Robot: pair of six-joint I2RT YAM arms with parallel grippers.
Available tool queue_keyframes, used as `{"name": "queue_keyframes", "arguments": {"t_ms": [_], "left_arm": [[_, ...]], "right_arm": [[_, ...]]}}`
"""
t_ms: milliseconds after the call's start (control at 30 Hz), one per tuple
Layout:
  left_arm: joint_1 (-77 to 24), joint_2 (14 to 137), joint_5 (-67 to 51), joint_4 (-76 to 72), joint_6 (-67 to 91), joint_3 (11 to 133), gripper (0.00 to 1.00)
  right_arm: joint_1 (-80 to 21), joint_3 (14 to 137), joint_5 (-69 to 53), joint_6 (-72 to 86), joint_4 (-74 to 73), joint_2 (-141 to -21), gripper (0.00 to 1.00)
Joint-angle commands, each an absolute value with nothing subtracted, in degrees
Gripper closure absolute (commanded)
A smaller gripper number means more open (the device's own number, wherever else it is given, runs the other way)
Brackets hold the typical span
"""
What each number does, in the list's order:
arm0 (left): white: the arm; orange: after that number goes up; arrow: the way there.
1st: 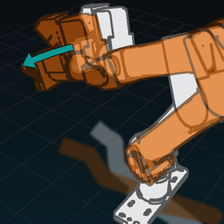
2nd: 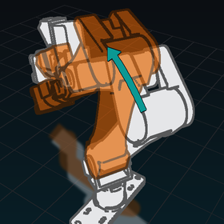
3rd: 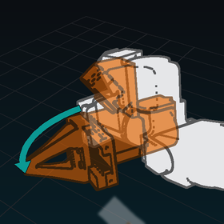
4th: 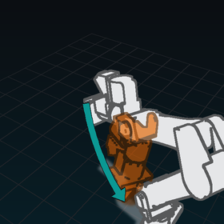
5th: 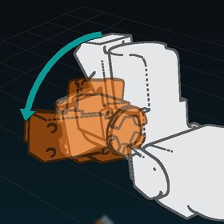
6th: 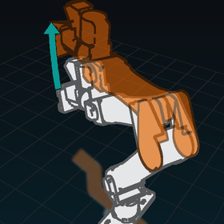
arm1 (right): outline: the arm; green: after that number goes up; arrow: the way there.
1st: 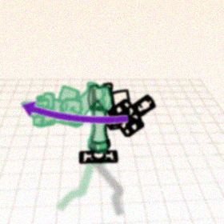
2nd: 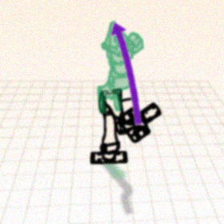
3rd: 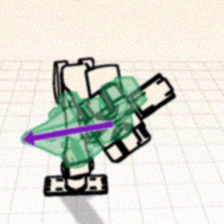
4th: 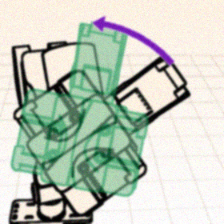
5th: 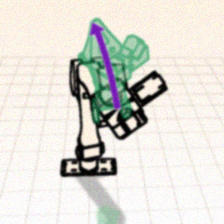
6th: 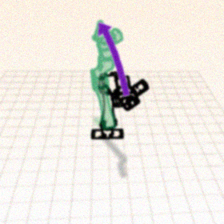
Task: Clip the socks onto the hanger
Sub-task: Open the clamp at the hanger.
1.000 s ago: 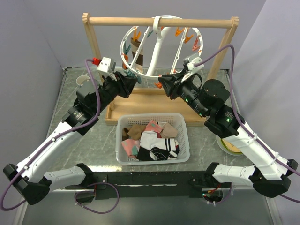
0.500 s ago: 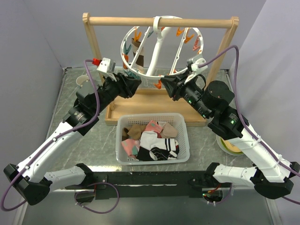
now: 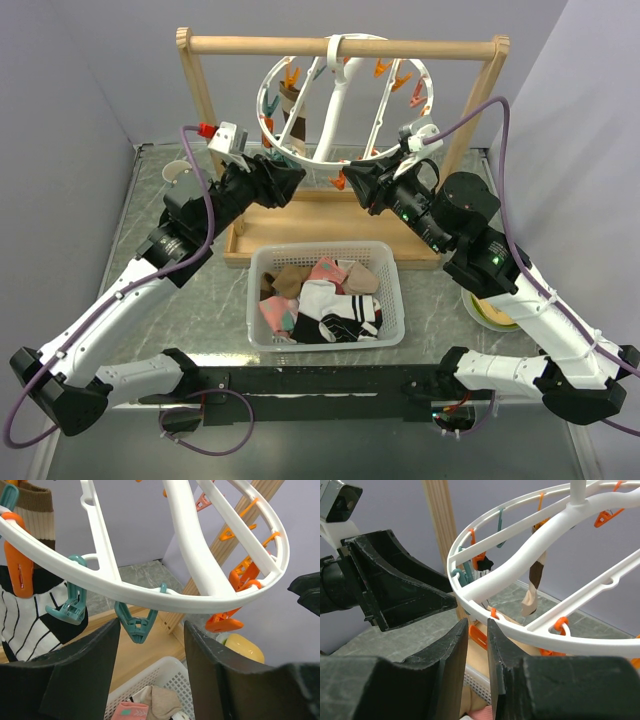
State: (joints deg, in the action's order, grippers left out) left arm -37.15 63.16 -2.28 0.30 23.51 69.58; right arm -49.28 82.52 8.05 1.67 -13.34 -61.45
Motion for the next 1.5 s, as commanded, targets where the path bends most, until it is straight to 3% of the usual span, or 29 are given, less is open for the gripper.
{"name": "queue_keyframes", "arguments": {"t_ms": [0, 167, 467, 867, 1133, 1267, 1467], "left_arm": [[-36.91, 63.20, -2.20, -2.81, 23.82, 70.40, 0.40], [-36.74, 63.37, -1.50, -3.60, 23.99, 69.52, 0.34], [-36.74, 63.90, -0.18, -5.19, 24.34, 69.00, 0.33], [-36.83, 65.04, -0.18, -6.24, 25.14, 68.99, 0.42], [-36.74, 65.39, 2.02, -5.89, 25.66, 69.61, 0.54], [-36.65, 64.95, 2.37, -5.71, 26.02, 69.35, 0.69], [-36.21, 64.86, 1.94, -5.63, 26.72, 69.26, 0.81]], "right_arm": [[-49.83, 84.20, 7.82, 1.85, -12.30, -60.29, 0.71], [-49.92, 84.29, 7.56, 1.76, -12.22, -60.12, 0.71], [-49.92, 83.85, 7.12, 1.67, -11.78, -59.76, 0.71], [-49.92, 82.27, 6.68, 2.20, -10.81, -59.68, 0.72], [-50.27, 81.39, 6.50, 2.64, -10.63, -59.24, 0.72], [-50.45, 81.39, 6.59, 2.64, -10.72, -59.15, 0.74], [-51.15, 81.12, 6.59, 2.37, -10.46, -58.80, 0.75]]}}
